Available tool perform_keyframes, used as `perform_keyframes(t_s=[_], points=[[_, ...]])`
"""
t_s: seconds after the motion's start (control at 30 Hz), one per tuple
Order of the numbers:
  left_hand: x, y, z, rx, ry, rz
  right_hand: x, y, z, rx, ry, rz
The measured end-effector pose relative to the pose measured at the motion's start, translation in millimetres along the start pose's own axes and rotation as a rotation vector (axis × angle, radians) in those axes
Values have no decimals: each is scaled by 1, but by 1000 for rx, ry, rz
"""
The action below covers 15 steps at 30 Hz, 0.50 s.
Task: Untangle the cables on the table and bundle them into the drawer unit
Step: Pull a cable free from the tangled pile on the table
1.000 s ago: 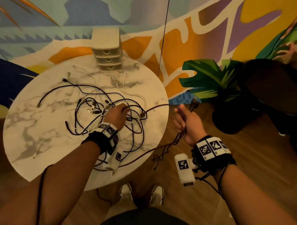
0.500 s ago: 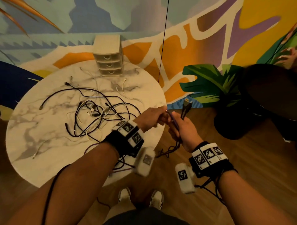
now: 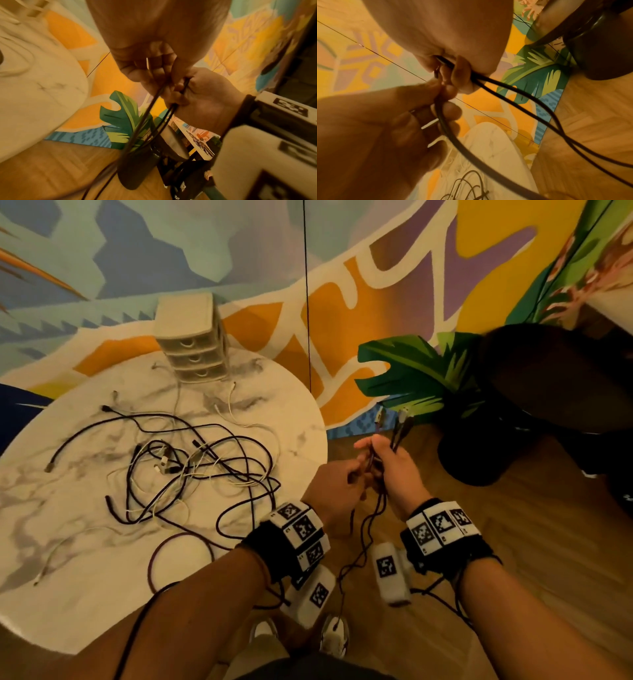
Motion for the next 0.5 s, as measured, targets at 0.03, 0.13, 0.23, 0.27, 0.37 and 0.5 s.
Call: perform_keyframes(t_s=[0.03,0.13,0.23,0.27,0.37,0.5], points=[[0,1,-3,-11,16,43,2,0,0,-10,-7,9],[12,6,-6,15,-9,-18,6,-1,-5,28,-76,17],[28,28,-7,57,-180,-213,6,-3,-12,61,-174,78],[30,35,-9,81,-243,-183,5,-4,-13,68,-194,107],[27,43,-19,100,-400,-102,2,-6,-13,80,-181,145],[17,41,-28,18,-424,-151,6,-5,-10,134,-192,157]])
Point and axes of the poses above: each hand's wrist, its own y-axis towards the middle knuckle, its own x-axis out of the back of the hand, z = x × y, the point moved 1 cm from there along y, towards the middle knuckle, and after that the axes turned 7 degrees about -y, right-handed, at the moved point
